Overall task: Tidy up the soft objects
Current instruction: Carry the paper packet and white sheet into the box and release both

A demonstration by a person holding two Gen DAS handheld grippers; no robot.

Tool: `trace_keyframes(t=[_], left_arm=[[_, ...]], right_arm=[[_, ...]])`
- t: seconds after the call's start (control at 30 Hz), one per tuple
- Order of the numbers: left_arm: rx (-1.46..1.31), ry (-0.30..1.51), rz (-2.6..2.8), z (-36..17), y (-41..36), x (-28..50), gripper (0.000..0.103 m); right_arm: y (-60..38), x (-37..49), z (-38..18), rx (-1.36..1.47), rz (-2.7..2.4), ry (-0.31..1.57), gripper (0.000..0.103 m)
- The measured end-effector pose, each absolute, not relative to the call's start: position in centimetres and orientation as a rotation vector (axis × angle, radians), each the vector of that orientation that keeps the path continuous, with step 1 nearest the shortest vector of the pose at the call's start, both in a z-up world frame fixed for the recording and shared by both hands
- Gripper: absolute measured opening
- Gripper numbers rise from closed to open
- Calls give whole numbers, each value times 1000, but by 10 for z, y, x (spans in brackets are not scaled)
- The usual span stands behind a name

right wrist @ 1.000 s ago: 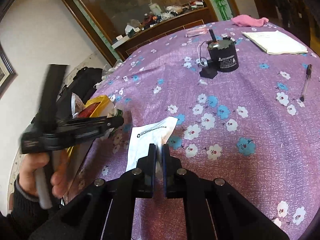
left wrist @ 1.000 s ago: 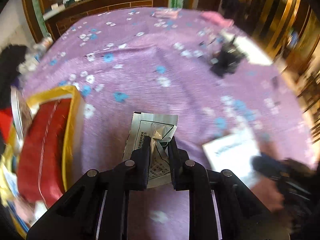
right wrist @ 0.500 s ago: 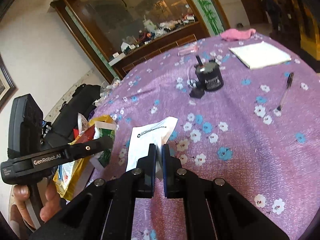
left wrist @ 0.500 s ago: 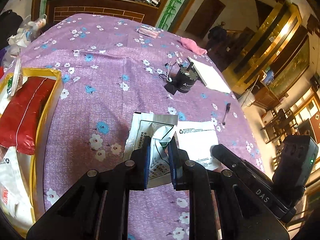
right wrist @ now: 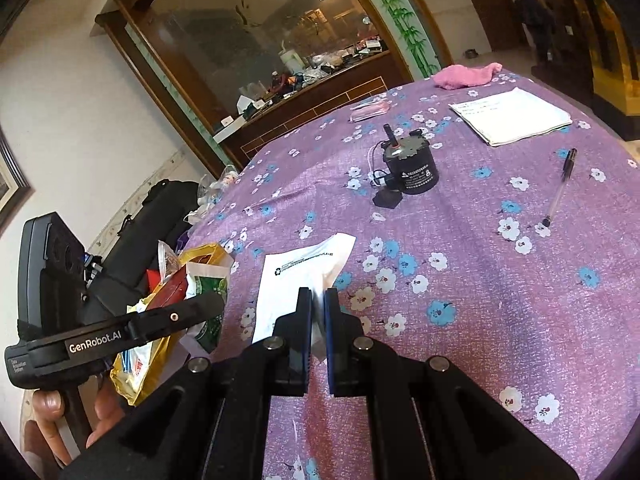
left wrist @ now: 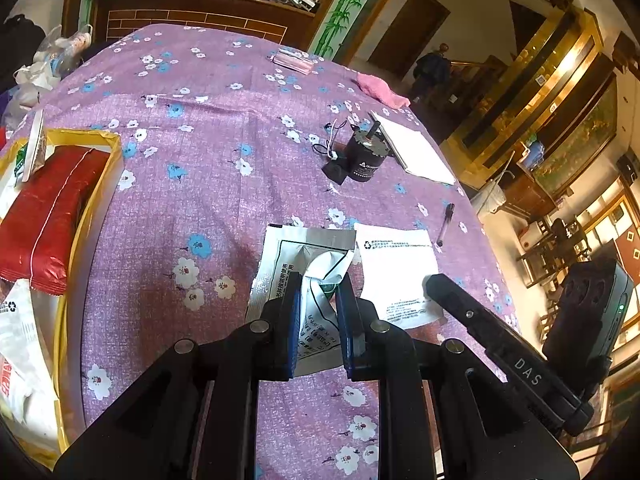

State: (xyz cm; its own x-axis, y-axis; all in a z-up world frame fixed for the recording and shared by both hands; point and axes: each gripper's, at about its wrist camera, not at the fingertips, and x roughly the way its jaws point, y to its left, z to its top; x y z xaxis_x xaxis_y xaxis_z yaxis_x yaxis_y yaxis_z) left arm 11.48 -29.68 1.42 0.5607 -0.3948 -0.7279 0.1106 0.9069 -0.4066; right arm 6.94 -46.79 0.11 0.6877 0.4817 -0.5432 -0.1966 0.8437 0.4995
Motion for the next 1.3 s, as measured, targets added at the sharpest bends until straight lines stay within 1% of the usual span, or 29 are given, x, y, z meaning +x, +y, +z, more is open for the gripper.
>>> trace_keyframes(t=[0.5,0.93,1.03,1.2,1.3], left_arm=[[-346,931,-306,12,-295,115,16],[-428,916,-286,9,-260,104,16],[-470,875,-299,25,-239,90,16],[-499,730,-166,77,-160,52,16],[-478,686,-49,89,-118,40,16]], right_arm=[[-478,68,11,447,378,687,4],[-468,72,8,463,409,703,4],[-454,76,9,483,475,721,4],[-393,82,33,417,632,707,3],[-349,88,44,374,725,703,3]])
